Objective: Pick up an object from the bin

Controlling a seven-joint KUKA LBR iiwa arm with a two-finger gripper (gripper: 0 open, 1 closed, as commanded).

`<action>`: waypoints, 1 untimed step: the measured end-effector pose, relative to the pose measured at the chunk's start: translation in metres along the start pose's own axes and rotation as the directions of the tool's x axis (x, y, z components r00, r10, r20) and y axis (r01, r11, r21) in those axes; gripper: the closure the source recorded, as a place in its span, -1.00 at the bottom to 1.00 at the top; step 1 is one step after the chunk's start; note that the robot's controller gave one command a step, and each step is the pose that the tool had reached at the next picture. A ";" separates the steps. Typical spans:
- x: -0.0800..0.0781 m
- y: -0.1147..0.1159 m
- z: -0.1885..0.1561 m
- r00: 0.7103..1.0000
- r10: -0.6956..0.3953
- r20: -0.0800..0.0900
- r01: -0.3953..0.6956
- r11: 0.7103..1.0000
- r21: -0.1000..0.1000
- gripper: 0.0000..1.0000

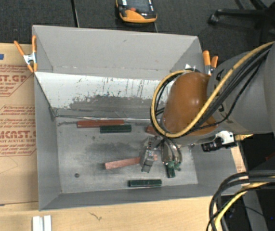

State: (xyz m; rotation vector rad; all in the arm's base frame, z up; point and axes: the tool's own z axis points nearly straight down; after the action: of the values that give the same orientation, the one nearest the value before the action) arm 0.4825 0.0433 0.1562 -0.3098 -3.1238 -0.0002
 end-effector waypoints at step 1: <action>0.000 0.000 -0.016 1.000 0.000 0.001 0.000 1.000 0.000 1.00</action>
Offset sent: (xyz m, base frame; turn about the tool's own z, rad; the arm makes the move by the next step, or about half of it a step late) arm 0.0001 0.0000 0.0174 0.0000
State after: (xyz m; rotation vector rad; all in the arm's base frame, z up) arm 0.4826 0.0433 0.1727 -0.3097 -3.1252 -0.0007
